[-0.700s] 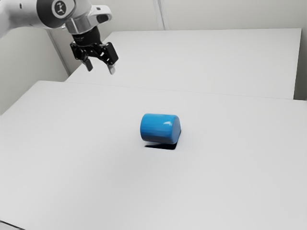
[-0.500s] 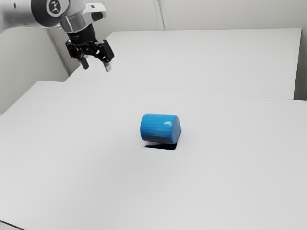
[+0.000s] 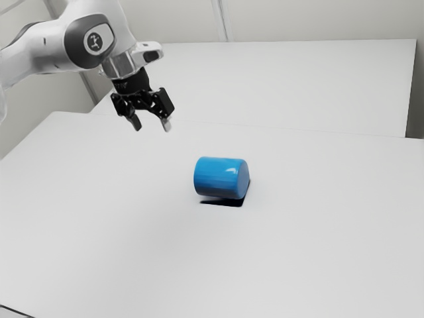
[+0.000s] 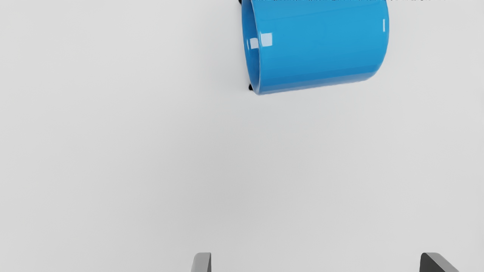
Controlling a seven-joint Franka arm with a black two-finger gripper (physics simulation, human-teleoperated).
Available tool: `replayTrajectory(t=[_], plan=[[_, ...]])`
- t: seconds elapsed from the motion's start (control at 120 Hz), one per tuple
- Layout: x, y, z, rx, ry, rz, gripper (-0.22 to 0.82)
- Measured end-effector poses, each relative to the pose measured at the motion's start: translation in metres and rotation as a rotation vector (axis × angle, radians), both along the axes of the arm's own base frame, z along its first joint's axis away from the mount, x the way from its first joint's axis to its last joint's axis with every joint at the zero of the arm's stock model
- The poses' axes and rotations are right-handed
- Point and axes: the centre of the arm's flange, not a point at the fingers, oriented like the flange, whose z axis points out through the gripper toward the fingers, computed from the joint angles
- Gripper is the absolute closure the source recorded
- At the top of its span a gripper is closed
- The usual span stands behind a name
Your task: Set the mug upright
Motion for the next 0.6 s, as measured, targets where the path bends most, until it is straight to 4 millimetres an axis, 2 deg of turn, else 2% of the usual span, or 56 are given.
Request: replayTrajectory(t=[0.175,0.217,0.35,0.6], plan=[[0.027,0.000,-0.063,-0.202,0.015,0.029,0.00],[0.032,0.009,-0.077,-0.253,0.014,0.048,0.00],[0.039,0.054,-0.106,-0.370,-0.031,0.106,0.00],[0.058,0.081,-0.159,-0.516,-0.113,0.067,0.00]])
